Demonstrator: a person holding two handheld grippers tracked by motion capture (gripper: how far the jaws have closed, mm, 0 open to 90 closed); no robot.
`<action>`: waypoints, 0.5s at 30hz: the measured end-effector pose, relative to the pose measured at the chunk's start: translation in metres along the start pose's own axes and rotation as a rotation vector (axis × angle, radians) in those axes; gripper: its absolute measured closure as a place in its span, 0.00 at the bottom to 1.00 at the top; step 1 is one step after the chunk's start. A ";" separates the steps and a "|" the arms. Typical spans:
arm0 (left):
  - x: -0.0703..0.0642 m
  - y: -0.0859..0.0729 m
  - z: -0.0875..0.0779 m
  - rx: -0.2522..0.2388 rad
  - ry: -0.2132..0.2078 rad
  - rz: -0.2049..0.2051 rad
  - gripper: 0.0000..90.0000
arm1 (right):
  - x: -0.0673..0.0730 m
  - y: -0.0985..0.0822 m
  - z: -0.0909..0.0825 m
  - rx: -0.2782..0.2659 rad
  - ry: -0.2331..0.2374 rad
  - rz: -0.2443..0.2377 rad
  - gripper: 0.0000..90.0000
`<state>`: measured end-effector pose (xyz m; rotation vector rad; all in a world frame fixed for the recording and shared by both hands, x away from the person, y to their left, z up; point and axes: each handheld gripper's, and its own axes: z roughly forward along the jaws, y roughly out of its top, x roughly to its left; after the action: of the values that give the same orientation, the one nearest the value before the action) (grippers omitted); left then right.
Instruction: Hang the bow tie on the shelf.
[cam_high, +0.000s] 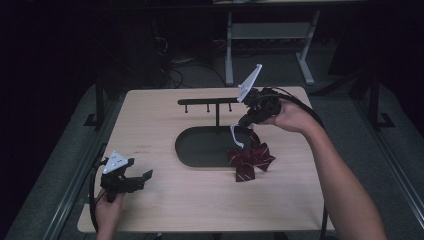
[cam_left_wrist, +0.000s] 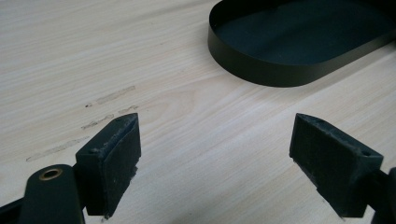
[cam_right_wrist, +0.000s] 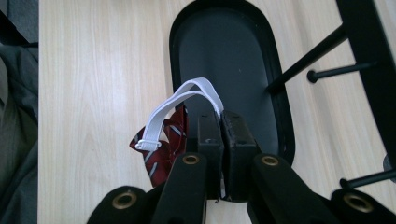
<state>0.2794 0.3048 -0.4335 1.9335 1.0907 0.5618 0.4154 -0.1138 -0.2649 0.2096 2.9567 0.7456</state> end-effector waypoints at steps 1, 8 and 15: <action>0.000 0.000 0.000 0.003 0.000 0.000 0.18 | 0.000 0.001 -0.001 0.004 -0.002 0.002 0.96; 0.001 0.000 -0.001 -0.003 0.001 -0.003 0.18 | -0.002 0.011 -0.004 0.005 -0.010 -0.016 0.96; 0.000 -0.001 -0.002 -0.004 -0.001 -0.001 0.18 | -0.005 0.021 -0.005 0.001 -0.008 -0.019 0.96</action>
<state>0.2781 0.3057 -0.4331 1.9295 1.0893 0.5626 0.4225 -0.0989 -0.2503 0.1841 2.9474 0.7386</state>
